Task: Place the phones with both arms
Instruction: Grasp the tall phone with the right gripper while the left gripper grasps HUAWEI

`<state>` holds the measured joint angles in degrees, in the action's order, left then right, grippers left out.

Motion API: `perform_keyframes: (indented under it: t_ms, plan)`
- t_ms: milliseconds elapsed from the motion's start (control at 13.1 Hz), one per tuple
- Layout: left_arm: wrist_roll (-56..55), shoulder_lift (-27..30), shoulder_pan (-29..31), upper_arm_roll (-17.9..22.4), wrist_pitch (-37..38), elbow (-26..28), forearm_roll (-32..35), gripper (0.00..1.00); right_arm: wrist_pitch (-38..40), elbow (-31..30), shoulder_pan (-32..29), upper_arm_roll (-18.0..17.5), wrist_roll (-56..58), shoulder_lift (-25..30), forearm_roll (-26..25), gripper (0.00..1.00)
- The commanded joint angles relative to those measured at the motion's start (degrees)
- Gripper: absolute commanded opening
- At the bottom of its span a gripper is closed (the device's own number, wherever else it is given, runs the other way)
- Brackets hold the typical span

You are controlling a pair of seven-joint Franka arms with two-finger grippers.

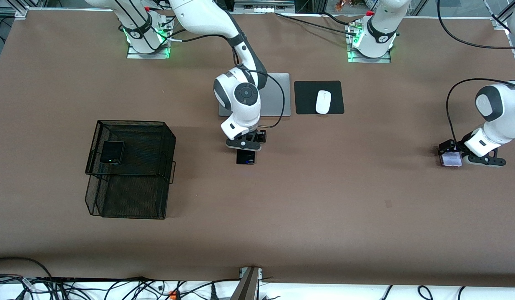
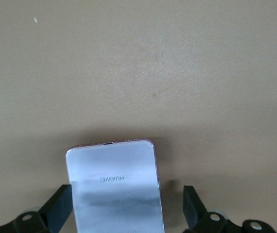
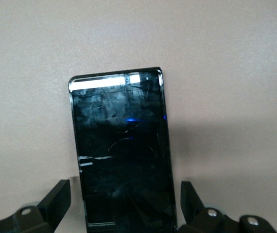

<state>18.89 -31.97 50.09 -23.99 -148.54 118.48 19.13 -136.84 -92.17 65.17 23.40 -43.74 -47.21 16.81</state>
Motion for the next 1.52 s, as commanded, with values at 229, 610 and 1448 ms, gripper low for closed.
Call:
perform_keyframes:
  t_ms: [229, 610, 1448]
  plan:
    - [1.0, -1.9, 1.9, -0.7, -1.1, -0.9, 0.9, 1.00, -2.1, -0.1, -0.5, -1.2, 0.9, -0.5, 1.1, 0.41]
    - [-6.1, -1.8, 2.0, -0.7, -1.0, -0.9, 0.5, 1.00, 7.8, 3.0, -0.7, -0.4, 2.1, 4.8, 0.9, 0.27]
    - [-5.7, -2.2, 1.6, -1.0, 0.4, -2.2, 0.9, 0.22, 39.5, 2.3, -0.7, 20.8, 25.5, 25.3, 0.8, 0.25]
